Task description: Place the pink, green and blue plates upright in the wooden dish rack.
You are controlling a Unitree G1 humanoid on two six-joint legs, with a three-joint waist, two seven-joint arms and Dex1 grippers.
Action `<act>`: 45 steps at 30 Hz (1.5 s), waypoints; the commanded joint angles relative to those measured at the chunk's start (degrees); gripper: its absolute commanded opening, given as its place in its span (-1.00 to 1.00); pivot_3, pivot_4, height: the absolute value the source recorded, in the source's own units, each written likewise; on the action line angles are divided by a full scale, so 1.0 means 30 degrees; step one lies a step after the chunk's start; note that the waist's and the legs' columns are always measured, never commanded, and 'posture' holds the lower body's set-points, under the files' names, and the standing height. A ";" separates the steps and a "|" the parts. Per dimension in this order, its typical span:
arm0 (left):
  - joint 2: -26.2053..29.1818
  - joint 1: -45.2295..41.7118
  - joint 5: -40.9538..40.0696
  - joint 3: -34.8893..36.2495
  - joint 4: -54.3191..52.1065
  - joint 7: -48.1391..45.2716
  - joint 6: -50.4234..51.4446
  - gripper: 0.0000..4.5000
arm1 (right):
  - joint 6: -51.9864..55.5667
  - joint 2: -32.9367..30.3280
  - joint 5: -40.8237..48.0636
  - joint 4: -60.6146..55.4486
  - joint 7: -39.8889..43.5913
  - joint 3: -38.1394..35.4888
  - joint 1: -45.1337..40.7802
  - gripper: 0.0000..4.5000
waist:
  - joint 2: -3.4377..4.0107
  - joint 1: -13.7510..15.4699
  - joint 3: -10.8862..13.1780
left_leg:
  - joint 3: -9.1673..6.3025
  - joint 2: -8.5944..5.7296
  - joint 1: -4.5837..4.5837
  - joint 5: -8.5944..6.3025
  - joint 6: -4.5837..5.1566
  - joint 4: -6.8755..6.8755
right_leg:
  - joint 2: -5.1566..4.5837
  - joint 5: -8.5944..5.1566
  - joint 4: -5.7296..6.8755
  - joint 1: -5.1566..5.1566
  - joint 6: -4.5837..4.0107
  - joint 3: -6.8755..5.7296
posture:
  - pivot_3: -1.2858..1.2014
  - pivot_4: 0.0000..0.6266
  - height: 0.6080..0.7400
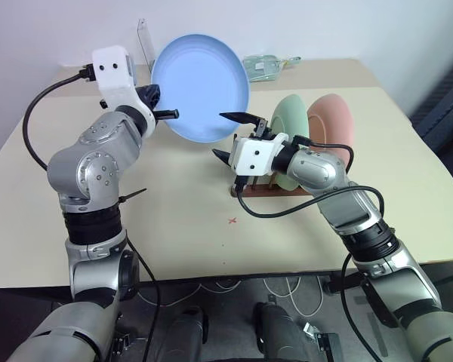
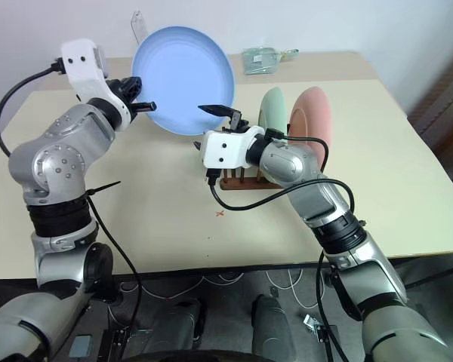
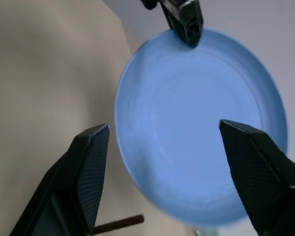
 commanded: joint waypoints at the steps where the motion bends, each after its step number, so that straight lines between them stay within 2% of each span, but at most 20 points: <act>1: -0.0213 -0.1082 -0.0808 0.0818 -0.1621 0.0153 0.0835 -0.98 | -0.0517 0.0165 -0.0650 -0.0036 -0.0268 -0.0080 -0.0406 0.61 | 0.0002 -0.0008 0.0003 | 0.0001 0.0000 0.0000 0.0000 -0.0001 0.0000 | 0.0000 0.0000 0.0001 -0.0001 0.0000 0.0000 | 0.03 -0.52 1.00; 12: -0.0810 -0.1706 -0.1998 0.2029 -0.3188 0.0709 0.3030 -0.98 | -0.0931 0.0380 -0.2147 0.0921 -0.0914 -0.0143 -0.0796 0.61 | 0.0001 -0.0023 0.0003 | 0.0001 0.0001 0.0007 0.0007 -0.0012 -0.0005 | 0.0002 0.0000 0.0006 0.0000 -0.0001 0.0002 | 0.03 -0.52 1.00; 15: -0.0811 -0.1758 -0.2040 0.2119 -0.3336 0.0673 0.3307 -1.00 | -0.1049 0.0447 -0.2562 0.1185 -0.1281 -0.0219 -0.1011 0.25 | 0.0001 -0.0023 0.0003 | 0.0002 0.0001 0.0006 0.0009 -0.0016 -0.0005 | 0.0002 0.0000 0.0006 -0.0001 -0.0001 0.0003 | 0.03 -0.52 1.00; 18: -0.0836 -0.1755 -0.2084 0.2157 -0.3422 0.0683 0.3416 -1.00 | -0.1181 0.0464 -0.2787 0.1309 -0.1499 -0.0261 -0.1122 -0.36 | 0.0001 -0.0030 0.0003 | 0.0001 0.0003 0.0007 0.0011 -0.0020 -0.0007 | 0.0003 0.0000 0.0007 -0.0001 -0.0001 0.0004 | 0.03 -0.52 1.00; 20: -0.0889 -0.1740 -0.2105 0.2178 -0.3418 0.0671 0.3420 -1.00 | -0.1280 0.0470 -0.2912 0.1333 -0.1660 -0.0272 -0.1172 -0.86 | 0.0001 -0.0036 0.0003 | 0.0002 0.0002 0.0007 0.0012 -0.0021 -0.0006 | 0.0003 0.0000 0.0007 -0.0001 -0.0001 0.0004 | 0.03 -0.52 1.00; 21: -0.0933 -0.1721 -0.2116 0.2203 -0.3418 0.0655 0.3372 -1.00 | -0.1337 0.0489 -0.2951 0.1335 -0.1738 -0.0289 -0.1188 -0.97 | 0.0001 -0.0038 0.0003 | 0.0004 0.0002 0.0007 0.0012 -0.0022 -0.0007 | 0.0003 0.0000 0.0006 -0.0001 -0.0001 0.0005 | 0.03 -0.52 1.00; 24: -0.1053 -0.1666 -0.2098 0.2270 -0.3451 0.0577 0.3026 -1.00 | -0.1464 0.0546 -0.3049 0.1346 -0.1885 -0.0338 -0.1208 -0.97 | 0.0001 -0.0021 0.0003 | 0.0004 0.0001 0.0007 0.0013 -0.0023 -0.0006 | 0.0003 0.0000 0.0005 -0.0001 -0.0001 0.0006 | 0.03 -0.52 1.00; 26: -0.2017 -0.1667 -0.2093 0.3734 -0.2944 0.1164 0.0795 -1.00 | -0.1590 0.0772 -0.2942 0.1208 -0.2073 -0.0429 -0.1246 -0.97 | 0.0000 -0.0010 0.0003 | 0.0004 0.0000 0.0006 0.0013 -0.0024 -0.0003 | 0.0002 0.0000 0.0004 0.0000 -0.0001 0.0007 | 0.03 -0.52 1.00; 27: -0.2401 -0.1698 -0.1974 0.4393 -0.2616 0.1595 -0.0019 -0.72 | -0.1651 0.0880 -0.2814 0.1155 -0.2128 -0.0480 -0.1258 -1.00 | -0.0001 0.0015 0.0002 | 0.0004 0.0000 0.0005 0.0014 -0.0024 -0.0004 | 0.0002 0.0000 0.0003 0.0000 -0.0001 0.0007 | 0.03 -0.52 1.00; 28: -0.2606 -0.1747 -0.2014 0.5040 -0.2333 0.1752 -0.0918 -0.64 | -0.1720 0.1015 -0.2607 0.1038 -0.2143 -0.0552 -0.1252 -1.00 | -0.0002 0.0001 0.0001 | 0.0004 0.0001 0.0005 0.0014 -0.0025 -0.0003 | 0.0001 0.0000 0.0001 0.0000 -0.0002 0.0007 | 0.03 -0.52 1.00; 32: -0.1076 -0.1207 -0.0305 0.4944 -0.1357 0.1708 -0.3180 0.21 | -0.1875 0.1474 -0.1591 0.0639 -0.1829 -0.0825 -0.1112 -1.00 | 0.0002 -0.0125 0.0003 | 0.0011 0.0011 0.0014 0.0020 -0.0036 -0.0021 | 0.0011 0.0001 0.0002 -0.0006 -0.0004 0.0009 | 0.03 -0.52 1.00; 37: 0.0791 -0.0122 0.1069 0.5702 0.0639 0.1517 -0.5742 0.21 | -0.0426 0.2568 0.0865 -0.0334 -0.1109 -0.1637 -0.0683 -1.00 | 0.0000 -0.0051 0.0002 | 0.0009 0.0007 0.0014 0.0019 -0.0034 -0.0016 | 0.0010 0.0001 0.0003 -0.0005 -0.0005 0.0013 | 0.03 -0.52 1.00; 39: 0.2750 0.2422 0.2895 0.4421 0.1324 -0.0079 -0.6724 0.21 | 0.3240 0.4128 0.4879 -0.2325 -0.0543 -0.3110 -0.0214 -1.00 | 0.0000 -0.0074 0.0000 | 0.0007 0.0004 0.0011 0.0019 -0.0033 -0.0013 | 0.0009 0.0001 0.0002 -0.0005 -0.0005 0.0013 | 0.03 -0.52 1.00; 42: 0.4612 0.5552 0.4469 0.2473 0.1751 -0.2513 -0.8375 0.21 | 0.8309 0.5967 0.9964 -0.4921 -0.0513 -0.5255 0.0216 -1.00 | 0.0016 -0.0129 0.0002 | 0.0003 0.0008 0.0020 0.0016 -0.0027 -0.0041 | 0.0011 0.0002 0.0014 -0.0016 -0.0007 0.0021 | 0.03 -0.52 1.00; 45: 0.5259 0.7849 0.5092 0.0707 0.1547 -0.4811 -0.9818 0.21 | 1.1919 0.6813 1.3379 -0.6515 -0.1405 -0.7101 0.0577 -1.00 | 0.0010 0.0097 -0.0002 | -0.0026 0.0002 0.0004 -0.0019 0.0035 -0.0036 | 0.0012 0.0004 0.0016 -0.0016 -0.0017 0.0013 | 0.03 -0.52 1.00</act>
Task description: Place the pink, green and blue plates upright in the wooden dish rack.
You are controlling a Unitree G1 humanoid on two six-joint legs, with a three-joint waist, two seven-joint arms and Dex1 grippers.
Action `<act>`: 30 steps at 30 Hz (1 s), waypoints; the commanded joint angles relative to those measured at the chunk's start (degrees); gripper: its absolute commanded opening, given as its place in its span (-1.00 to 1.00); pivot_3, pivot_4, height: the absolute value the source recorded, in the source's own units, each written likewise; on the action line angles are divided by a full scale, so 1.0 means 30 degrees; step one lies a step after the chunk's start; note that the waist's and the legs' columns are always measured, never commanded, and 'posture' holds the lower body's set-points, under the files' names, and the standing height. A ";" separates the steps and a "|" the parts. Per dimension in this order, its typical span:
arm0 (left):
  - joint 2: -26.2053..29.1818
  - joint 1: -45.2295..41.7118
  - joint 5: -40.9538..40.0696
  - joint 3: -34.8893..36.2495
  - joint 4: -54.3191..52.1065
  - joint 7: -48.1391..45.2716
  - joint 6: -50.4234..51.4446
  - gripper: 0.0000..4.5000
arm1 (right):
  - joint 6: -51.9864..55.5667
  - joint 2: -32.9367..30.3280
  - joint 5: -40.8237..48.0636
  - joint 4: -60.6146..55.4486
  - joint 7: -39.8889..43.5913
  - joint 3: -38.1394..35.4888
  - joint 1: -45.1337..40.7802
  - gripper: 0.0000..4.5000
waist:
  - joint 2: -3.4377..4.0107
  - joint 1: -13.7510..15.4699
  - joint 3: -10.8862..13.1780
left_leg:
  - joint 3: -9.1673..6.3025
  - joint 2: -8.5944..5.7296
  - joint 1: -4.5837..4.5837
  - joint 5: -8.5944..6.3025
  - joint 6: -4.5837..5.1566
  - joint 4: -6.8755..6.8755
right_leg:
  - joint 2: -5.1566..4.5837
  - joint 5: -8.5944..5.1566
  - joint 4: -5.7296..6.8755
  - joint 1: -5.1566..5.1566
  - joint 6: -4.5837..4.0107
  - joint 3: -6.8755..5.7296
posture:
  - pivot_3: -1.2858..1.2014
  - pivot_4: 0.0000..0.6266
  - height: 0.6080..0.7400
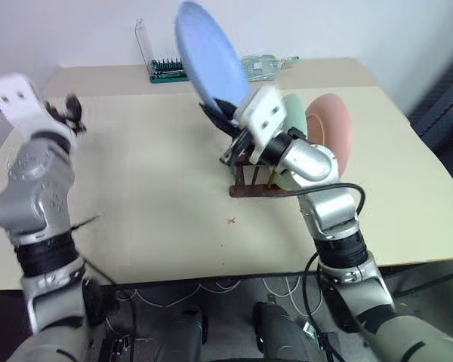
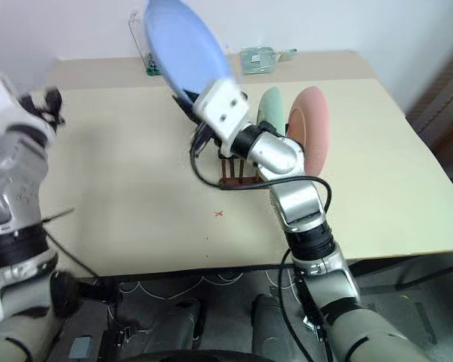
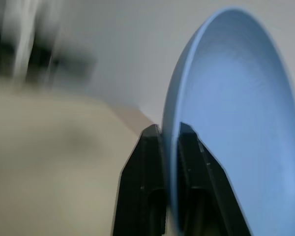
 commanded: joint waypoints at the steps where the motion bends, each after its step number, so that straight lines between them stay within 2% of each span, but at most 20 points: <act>1: 0.0473 0.1443 0.0558 -0.1787 -0.1141 -0.2713 -0.1906 0.21 | 0.4105 0.0735 0.4558 -0.2467 -0.1011 -0.2370 0.0289 -1.00 | -0.0006 0.0109 -0.0004 | -0.0008 0.0003 -0.0001 -0.0011 0.0018 0.0003 | 0.0000 0.0004 -0.0005 0.0005 -0.0008 -0.0007 | 0.03 -0.52 1.00; 4: -0.0065 0.2819 0.0156 -0.2824 -0.2130 -0.4421 -0.2737 0.21 | 0.6928 0.0991 0.7700 -0.3532 -0.1849 -0.3607 0.0946 -1.00 | -0.0005 0.0112 -0.0003 | -0.0011 -0.0001 -0.0002 -0.0025 0.0041 0.0000 | -0.0011 0.0006 -0.0015 0.0015 -0.0016 -0.0007 | 0.03 -0.52 1.00; 8: -0.0091 0.4262 0.0713 -0.4777 -0.3009 -0.6584 -0.4154 0.21 | 0.8596 0.2067 1.0277 -0.3956 -0.4581 -0.5223 0.1245 -1.00 | 0.0033 -0.0129 0.0008 | 0.0016 0.0014 0.0003 -0.0024 0.0040 -0.0021 | -0.0008 0.0016 0.0008 -0.0031 -0.0031 -0.0001 | 0.03 -0.52 1.00; 14: -0.0666 0.4850 0.0318 -0.5460 -0.3563 -0.7762 -0.4385 0.21 | 0.9237 0.2237 1.1333 -0.4559 -0.7355 -0.5817 0.1934 -1.00 | 0.0068 -0.0109 0.0011 | 0.0033 0.0026 0.0007 -0.0023 0.0042 -0.0032 | -0.0001 0.0016 0.0023 -0.0045 -0.0032 -0.0001 | 0.03 -0.52 1.00; 26: -0.1294 0.4726 0.0673 -0.5599 -0.3511 -0.8154 -0.4306 0.21 | 1.0522 0.2619 1.4744 -0.4123 -1.1348 -0.6481 0.2576 -1.00 | 0.0069 -0.0100 0.0012 | 0.0035 0.0025 0.0006 -0.0024 0.0048 -0.0025 | -0.0001 0.0016 0.0022 -0.0037 -0.0030 -0.0002 | 0.03 -0.52 1.00; 29: -0.1403 0.4767 0.0720 -0.5663 -0.3573 -0.8146 -0.4282 0.24 | 1.0388 0.2373 1.5094 -0.4119 -1.1554 -0.6331 0.2506 -0.55 | 0.0070 -0.0097 0.0012 | 0.0036 0.0025 0.0006 -0.0024 0.0048 -0.0025 | -0.0001 0.0015 0.0021 -0.0035 -0.0029 -0.0001 | 0.03 -0.52 1.00; 30: -0.1438 0.4774 0.0730 -0.5677 -0.3589 -0.8141 -0.4270 0.24 | 1.0340 0.2283 1.5137 -0.4118 -1.1612 -0.6264 0.2478 -0.32 | 0.0070 -0.0097 0.0012 | 0.0036 0.0025 0.0006 -0.0024 0.0049 -0.0025 | -0.0001 0.0015 0.0020 -0.0035 -0.0029 -0.0002 | 0.03 -0.52 1.00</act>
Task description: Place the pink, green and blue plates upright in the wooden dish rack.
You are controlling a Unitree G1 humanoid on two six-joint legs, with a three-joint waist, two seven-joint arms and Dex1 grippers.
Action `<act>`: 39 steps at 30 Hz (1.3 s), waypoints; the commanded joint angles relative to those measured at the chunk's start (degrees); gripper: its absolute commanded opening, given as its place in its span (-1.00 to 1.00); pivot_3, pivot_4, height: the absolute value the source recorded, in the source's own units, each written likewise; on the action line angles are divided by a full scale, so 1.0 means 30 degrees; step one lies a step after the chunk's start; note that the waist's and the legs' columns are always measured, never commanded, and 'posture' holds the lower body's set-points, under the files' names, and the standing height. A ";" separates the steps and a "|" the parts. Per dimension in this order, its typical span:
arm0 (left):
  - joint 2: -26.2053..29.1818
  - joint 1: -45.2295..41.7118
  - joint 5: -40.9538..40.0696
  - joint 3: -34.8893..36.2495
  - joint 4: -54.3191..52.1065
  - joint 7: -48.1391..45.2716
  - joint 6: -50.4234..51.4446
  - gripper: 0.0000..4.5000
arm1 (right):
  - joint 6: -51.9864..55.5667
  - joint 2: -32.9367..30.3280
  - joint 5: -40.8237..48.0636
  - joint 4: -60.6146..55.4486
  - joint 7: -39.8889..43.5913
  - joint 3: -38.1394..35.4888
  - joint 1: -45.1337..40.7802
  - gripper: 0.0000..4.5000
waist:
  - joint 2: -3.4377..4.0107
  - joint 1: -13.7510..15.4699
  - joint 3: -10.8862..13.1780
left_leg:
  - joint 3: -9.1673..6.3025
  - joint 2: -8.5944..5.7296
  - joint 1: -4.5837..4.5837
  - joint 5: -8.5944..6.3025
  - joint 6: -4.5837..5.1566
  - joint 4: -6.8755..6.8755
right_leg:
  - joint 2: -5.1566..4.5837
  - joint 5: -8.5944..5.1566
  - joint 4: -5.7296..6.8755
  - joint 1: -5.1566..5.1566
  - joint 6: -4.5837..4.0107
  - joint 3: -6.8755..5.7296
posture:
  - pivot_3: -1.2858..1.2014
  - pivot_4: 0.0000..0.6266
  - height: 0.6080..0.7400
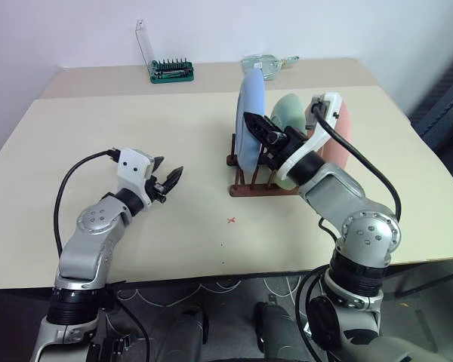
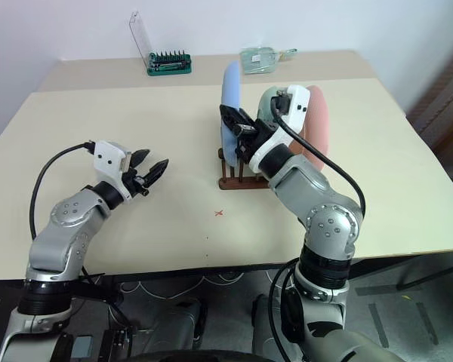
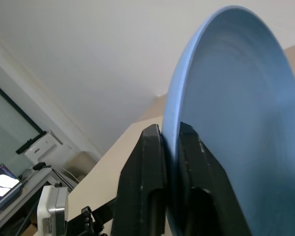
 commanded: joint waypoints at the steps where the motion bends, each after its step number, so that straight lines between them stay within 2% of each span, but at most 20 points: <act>1: -0.0110 -0.0070 0.0052 0.0051 -0.0783 -0.0080 -0.0373 0.24 | -0.0302 -0.0246 0.0627 -0.0429 -0.0214 0.0199 -0.0288 -0.10 | 0.0000 -0.0001 0.0000 | 0.0000 0.0000 0.0000 0.0000 0.0000 0.0000 | 0.0000 0.0000 0.0000 0.0000 0.0000 0.0000 | 0.03 -0.52 1.00; 3: -0.0158 -0.0053 0.0110 0.0011 -0.0776 -0.0092 -0.0372 0.24 | -0.0508 -0.0529 0.0419 -0.0545 -0.0066 0.0429 -0.0415 0.30 | 0.0000 -0.0002 0.0000 | 0.0000 0.0000 0.0000 0.0000 0.0001 0.0000 | 0.0001 0.0000 0.0000 0.0000 0.0000 -0.0001 | 0.03 -0.52 1.00; 10: -0.0232 -0.0039 0.0319 -0.0057 -0.0735 -0.0072 -0.0361 0.24 | -0.1749 -0.2477 -0.1272 -0.1074 0.1049 0.1610 -0.0874 0.30 | 0.0003 -0.0005 0.0002 | 0.0003 0.0000 -0.0001 -0.0001 0.0002 0.0001 | 0.0002 -0.0001 -0.0004 0.0001 0.0001 -0.0001 | 0.03 -0.52 1.00; 17: -0.0329 -0.0126 0.0437 0.0062 -0.0408 -0.0152 -0.0545 0.24 | -0.3178 -0.8165 -0.5262 -0.1188 0.5030 0.3973 -0.1935 0.30 | 0.0002 0.0038 0.0002 | 0.0009 0.0000 -0.0002 -0.0007 0.0013 0.0007 | 0.0002 -0.0003 -0.0022 0.0013 0.0005 -0.0006 | 0.03 -0.52 1.00; 20: -0.0485 -0.0133 0.0520 -0.0062 -0.0318 -0.0114 -0.0601 0.24 | -0.3164 -0.8793 -0.4733 -0.0992 0.5960 0.3366 -0.1749 0.30 | 0.0002 0.0040 0.0002 | 0.0010 0.0002 -0.0003 -0.0010 0.0018 0.0011 | 0.0001 -0.0003 -0.0031 0.0023 0.0006 -0.0006 | 0.03 -0.52 1.00; 23: -0.0613 -0.0137 0.0658 -0.0135 -0.0140 -0.0108 -0.0789 0.24 | -0.4242 -0.9946 -0.6439 -0.1161 0.7068 0.4095 -0.1336 0.30 | 0.0001 0.0088 0.0002 | 0.0010 0.0003 -0.0003 -0.0010 0.0019 0.0012 | 0.0000 -0.0003 -0.0031 0.0024 0.0005 -0.0007 | 0.03 -0.52 1.00; 25: -0.0697 -0.0184 0.0698 -0.0137 -0.0039 -0.0088 -0.0877 0.24 | -0.4739 -1.0266 -0.6503 -0.1053 0.7614 0.3569 -0.1024 0.30 | 0.0000 0.0116 0.0001 | 0.0011 0.0002 -0.0007 -0.0011 0.0020 0.0018 | -0.0001 -0.0003 -0.0036 0.0027 0.0006 -0.0008 | 0.03 -0.52 1.00; 28: -0.0695 -0.0129 0.0782 -0.0064 0.0150 -0.0130 -0.1067 0.24 | -0.5955 -1.1672 -0.5470 -0.1382 1.0348 0.1478 0.0407 0.30 | -0.0004 0.0201 0.0003 | 0.0010 0.0001 -0.0011 -0.0013 0.0023 0.0019 | -0.0002 -0.0003 -0.0043 0.0033 0.0006 -0.0008 | 0.03 -0.52 1.00; 31: -0.0489 0.0047 0.0909 0.0226 0.0765 -0.0304 -0.1504 0.24 | -0.6545 -1.4146 -0.4921 -0.1668 1.3864 -0.0551 0.3709 0.30 | -0.0006 0.0406 0.0004 | 0.0006 -0.0010 -0.0021 -0.0032 0.0057 0.0042 | -0.0011 -0.0007 -0.0088 0.0076 0.0014 -0.0014 | 0.03 -0.52 1.00; 33: -0.0435 0.0084 0.1014 0.0270 0.1107 -0.0391 -0.1717 0.24 | -0.7054 -1.5211 -0.5098 -0.1540 1.5232 -0.1341 0.5750 0.30 | -0.0009 0.0474 0.0002 | 0.0018 -0.0010 -0.0008 -0.0060 0.0103 0.0065 | -0.0013 -0.0016 -0.0098 0.0107 0.0027 -0.0014 | 0.03 -0.52 1.00; 39: -0.0224 0.0287 0.1182 0.0197 0.1737 -0.0742 -0.2140 0.24 | -0.8608 -1.4941 -0.5555 -0.0829 1.5872 -0.2904 0.9145 0.30 | -0.0001 0.0229 0.0005 | 0.0059 0.0012 0.0016 -0.0062 0.0108 0.0078 | -0.0011 -0.0018 -0.0088 0.0109 0.0027 -0.0001 | 0.03 -0.52 1.00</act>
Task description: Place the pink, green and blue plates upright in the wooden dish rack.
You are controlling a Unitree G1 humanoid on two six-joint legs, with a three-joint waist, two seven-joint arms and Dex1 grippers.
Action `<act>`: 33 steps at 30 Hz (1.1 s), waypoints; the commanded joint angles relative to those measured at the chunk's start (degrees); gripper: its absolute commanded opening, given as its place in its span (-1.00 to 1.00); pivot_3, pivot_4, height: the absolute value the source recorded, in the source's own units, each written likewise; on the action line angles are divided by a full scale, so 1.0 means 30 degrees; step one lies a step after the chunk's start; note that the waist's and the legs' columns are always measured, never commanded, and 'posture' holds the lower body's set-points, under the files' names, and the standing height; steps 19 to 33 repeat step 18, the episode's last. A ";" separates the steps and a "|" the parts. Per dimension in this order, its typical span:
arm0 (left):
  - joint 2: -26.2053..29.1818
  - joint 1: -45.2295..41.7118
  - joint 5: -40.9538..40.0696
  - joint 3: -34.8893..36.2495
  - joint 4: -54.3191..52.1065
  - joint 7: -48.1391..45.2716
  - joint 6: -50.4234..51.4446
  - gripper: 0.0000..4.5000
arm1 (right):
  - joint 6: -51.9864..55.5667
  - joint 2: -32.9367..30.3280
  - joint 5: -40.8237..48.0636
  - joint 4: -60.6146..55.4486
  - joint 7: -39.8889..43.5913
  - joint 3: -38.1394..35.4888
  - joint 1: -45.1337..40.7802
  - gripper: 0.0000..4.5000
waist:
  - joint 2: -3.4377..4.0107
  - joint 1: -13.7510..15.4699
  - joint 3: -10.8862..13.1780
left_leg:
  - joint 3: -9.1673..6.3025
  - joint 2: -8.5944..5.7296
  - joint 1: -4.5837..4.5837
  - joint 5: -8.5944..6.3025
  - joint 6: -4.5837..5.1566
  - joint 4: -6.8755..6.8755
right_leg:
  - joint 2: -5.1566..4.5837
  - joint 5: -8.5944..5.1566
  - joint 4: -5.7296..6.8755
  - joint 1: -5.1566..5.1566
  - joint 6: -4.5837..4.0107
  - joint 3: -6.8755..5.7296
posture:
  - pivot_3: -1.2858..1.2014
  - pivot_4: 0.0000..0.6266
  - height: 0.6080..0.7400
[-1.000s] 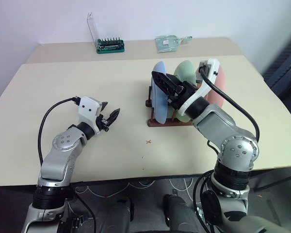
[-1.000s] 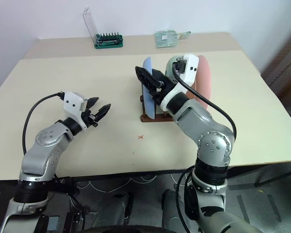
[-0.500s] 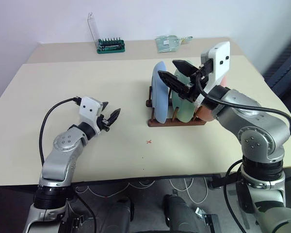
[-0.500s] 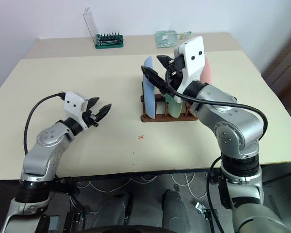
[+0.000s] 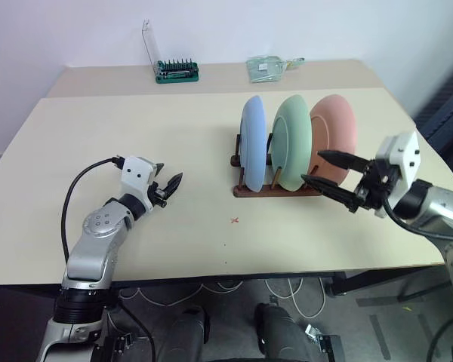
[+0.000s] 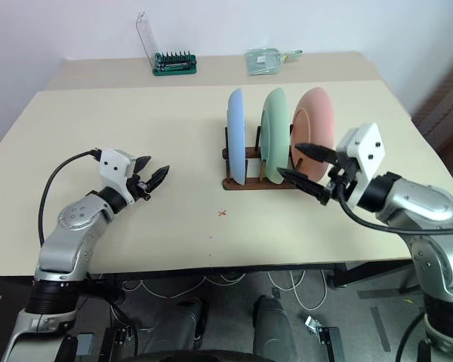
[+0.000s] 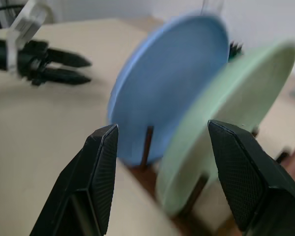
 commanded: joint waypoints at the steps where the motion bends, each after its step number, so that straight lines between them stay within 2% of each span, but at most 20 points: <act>1: 0.0267 0.0122 0.0109 0.0217 0.0004 -0.0393 -0.0668 0.24 | -0.1158 0.0422 -0.0290 0.0086 0.0085 -0.1418 0.1366 0.30 | -0.0009 -0.0008 -0.0006 | -0.0001 -0.0001 -0.0001 0.0000 0.0000 0.0002 | -0.0001 -0.0001 -0.0001 0.0004 0.0001 0.0001 | 0.03 -0.52 1.00; 9: 0.0424 0.0987 -0.0415 -0.0255 0.0390 -0.2085 -0.0568 0.24 | -0.2053 0.1539 -0.1379 0.1064 -0.0323 -0.1258 0.4328 0.30 | -0.0001 -0.0034 -0.0006 | -0.0010 -0.0010 -0.0002 -0.0001 -0.0001 0.0006 | -0.0010 -0.0003 -0.0001 0.0012 0.0003 0.0001 | 0.03 -0.52 1.00; 18: 0.0396 0.1915 -0.0403 -0.0519 -0.0174 -0.2657 -0.0356 0.24 | -0.3049 0.2020 -0.2490 0.3244 -0.0130 -0.0373 0.3855 0.30 | 0.0002 -0.0041 -0.0008 | -0.0011 -0.0009 0.0001 -0.0002 -0.0001 0.0006 | -0.0011 -0.0004 0.0000 0.0014 0.0003 0.0001 | 0.03 -0.52 1.00; 33: 0.0396 0.1915 -0.0403 -0.0519 -0.0174 -0.2657 -0.0356 0.24 | -0.3049 0.2020 -0.2490 0.3244 -0.0130 -0.0373 0.3855 0.30 | 0.0002 -0.0041 -0.0008 | -0.0011 -0.0009 0.0001 -0.0002 -0.0001 0.0006 | -0.0011 -0.0004 0.0000 0.0014 0.0003 0.0001 | 0.03 -0.52 1.00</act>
